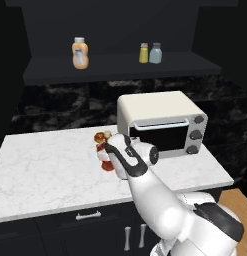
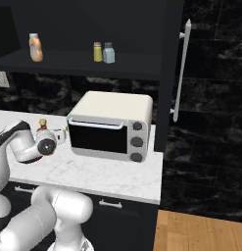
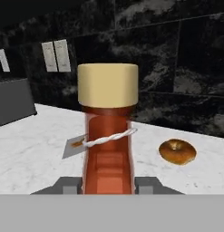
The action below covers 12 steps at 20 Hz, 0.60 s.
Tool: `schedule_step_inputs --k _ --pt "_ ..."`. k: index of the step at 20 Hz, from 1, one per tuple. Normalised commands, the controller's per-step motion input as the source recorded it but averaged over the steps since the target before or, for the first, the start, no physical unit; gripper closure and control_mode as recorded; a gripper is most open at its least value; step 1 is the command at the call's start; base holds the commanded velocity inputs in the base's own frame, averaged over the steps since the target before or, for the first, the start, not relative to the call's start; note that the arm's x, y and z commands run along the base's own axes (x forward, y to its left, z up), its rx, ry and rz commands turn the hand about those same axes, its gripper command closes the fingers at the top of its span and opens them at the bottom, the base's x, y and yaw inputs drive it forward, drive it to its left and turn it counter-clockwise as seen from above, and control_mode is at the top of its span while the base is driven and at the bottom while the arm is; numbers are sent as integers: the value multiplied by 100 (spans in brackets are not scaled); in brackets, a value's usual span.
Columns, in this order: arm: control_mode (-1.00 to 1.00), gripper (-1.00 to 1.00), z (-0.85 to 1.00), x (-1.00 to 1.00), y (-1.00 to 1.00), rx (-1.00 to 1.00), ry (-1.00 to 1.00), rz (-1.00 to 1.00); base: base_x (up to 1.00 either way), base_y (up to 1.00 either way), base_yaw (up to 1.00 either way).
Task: Put the shaker and condiment bottle from the counter next to their counterparts in the cabinet.
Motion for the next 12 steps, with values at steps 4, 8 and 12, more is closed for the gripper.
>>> schedule_step_inputs --k 4,8,12 --pt "-100 100 80 -32 1 -4 -19 0 0 0 0" --pt "-100 100 86 -34 0 0 -14 0 0 0 0" --pt "-100 100 87 -42 0 0 -12 0 0 0 0"
